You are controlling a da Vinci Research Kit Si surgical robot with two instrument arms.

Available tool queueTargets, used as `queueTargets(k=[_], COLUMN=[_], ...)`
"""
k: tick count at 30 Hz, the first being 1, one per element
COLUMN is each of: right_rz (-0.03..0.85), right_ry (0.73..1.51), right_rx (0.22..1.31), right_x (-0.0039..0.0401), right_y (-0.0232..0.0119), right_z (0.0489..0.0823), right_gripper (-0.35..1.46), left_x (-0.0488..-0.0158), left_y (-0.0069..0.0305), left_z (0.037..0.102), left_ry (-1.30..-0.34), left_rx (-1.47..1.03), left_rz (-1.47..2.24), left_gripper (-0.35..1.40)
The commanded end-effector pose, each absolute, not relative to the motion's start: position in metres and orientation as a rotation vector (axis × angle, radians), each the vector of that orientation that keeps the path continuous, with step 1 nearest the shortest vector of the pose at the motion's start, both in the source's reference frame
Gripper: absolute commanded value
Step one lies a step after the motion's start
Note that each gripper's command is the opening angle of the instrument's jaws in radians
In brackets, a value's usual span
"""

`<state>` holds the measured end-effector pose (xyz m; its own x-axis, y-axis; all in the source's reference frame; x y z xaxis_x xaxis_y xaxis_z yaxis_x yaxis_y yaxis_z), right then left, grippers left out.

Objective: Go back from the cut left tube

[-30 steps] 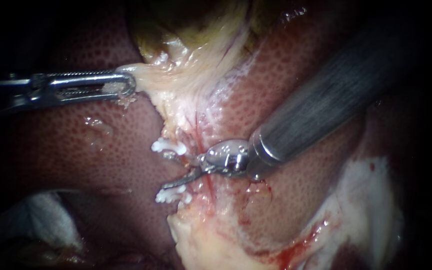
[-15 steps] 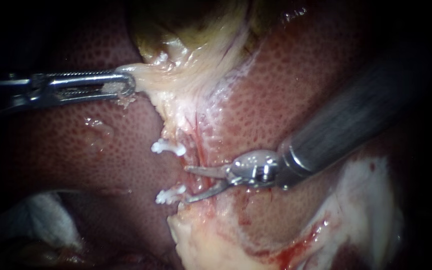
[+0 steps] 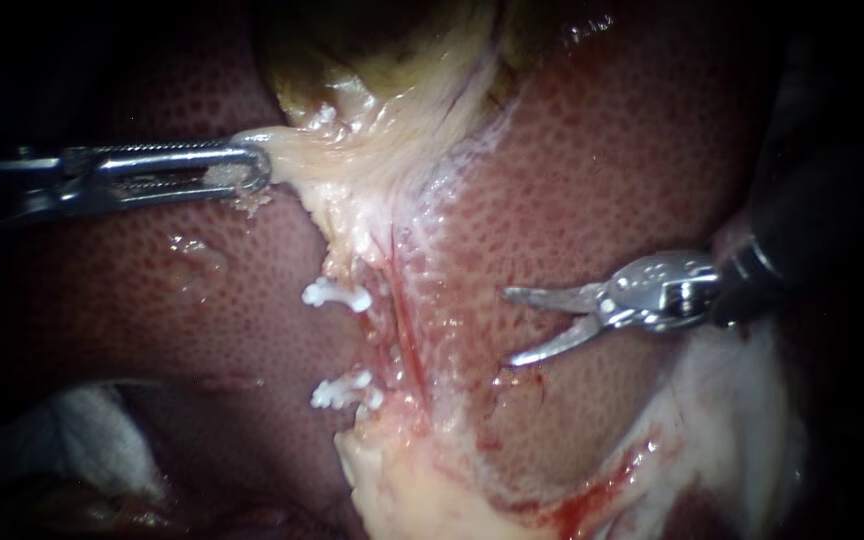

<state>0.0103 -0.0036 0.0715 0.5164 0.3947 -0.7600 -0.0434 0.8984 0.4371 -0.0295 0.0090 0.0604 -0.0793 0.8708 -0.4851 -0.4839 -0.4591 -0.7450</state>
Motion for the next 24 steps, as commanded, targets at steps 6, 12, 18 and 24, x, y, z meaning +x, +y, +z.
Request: queueTargets(k=[6, 12, 18, 24], right_rz=[0.274, 0.274, 0.277, 0.278], right_ry=[1.014, 1.017, 1.022, 1.024], right_rx=[0.377, 0.377, 0.375, 0.374], right_x=[0.0095, 0.0095, 0.0095, 0.0095], right_y=[-0.0032, -0.0033, -0.0033, -0.0033], right_z=[0.0706, 0.0705, 0.0705, 0.0705], right_gripper=[1.43, 1.43, 1.43, 1.43], left_x=[-0.0301, -0.0319, -0.0351, -0.0385], left_y=[0.0088, 0.0082, 0.0068, 0.0067], left_z=[0.0613, 0.0632, 0.0664, 0.0693], left_ry=[-0.485, -0.486, -0.51, -0.53], left_rx=[-1.172, -1.177, -1.162, -1.145], left_rz=[1.725, 1.723, 1.761, 1.788], left_gripper=[-0.35, -0.35, -0.35, -0.35])
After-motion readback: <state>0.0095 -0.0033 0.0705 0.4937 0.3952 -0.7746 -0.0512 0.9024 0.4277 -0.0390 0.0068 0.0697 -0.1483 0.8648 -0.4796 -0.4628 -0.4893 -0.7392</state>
